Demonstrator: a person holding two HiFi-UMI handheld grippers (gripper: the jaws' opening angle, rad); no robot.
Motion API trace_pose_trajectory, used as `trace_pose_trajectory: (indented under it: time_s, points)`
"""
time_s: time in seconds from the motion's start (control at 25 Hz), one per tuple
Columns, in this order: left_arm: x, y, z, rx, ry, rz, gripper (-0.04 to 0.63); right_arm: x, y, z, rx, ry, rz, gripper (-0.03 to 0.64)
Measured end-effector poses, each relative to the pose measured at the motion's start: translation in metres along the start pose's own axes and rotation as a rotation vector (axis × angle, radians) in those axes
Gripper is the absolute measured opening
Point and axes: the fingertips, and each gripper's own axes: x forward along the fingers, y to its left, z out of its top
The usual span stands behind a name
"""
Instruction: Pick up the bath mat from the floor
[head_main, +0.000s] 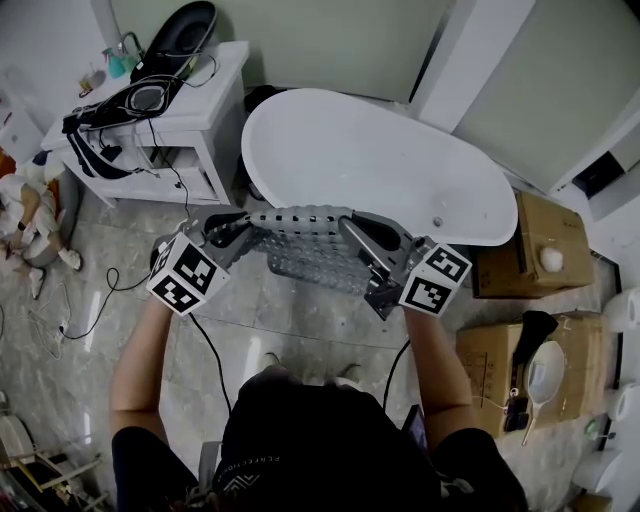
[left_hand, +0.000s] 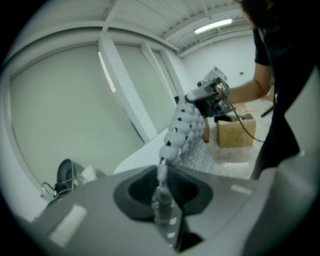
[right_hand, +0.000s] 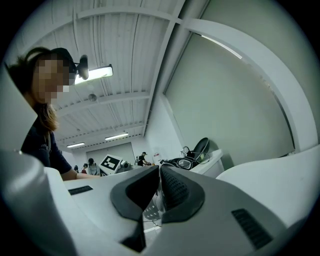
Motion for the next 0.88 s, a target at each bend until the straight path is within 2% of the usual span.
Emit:
trace_pose_trajectory:
  time_s: [0.28,0.44,0.6,0.88]
  points:
    - [-0.004,-0.021,0.034,0.013,0.022,0.041,0.064,-0.038,0.005,0.009,-0.006,-0.040,-0.044,0.012]
    - [0.004,-0.056,0.061,0.033,0.019,0.057,0.064,-0.084,0.006,0.009,-0.028,-0.061,-0.065,0.014]
    - [0.009,-0.082,0.078,0.049,0.029,0.033,0.064,-0.115,0.007,0.007,-0.027,-0.075,-0.099,0.014]
    - [0.016,-0.090,0.085,0.054,0.032,-0.015,0.063,-0.128,0.006,0.006,-0.031,-0.074,-0.147,0.014]
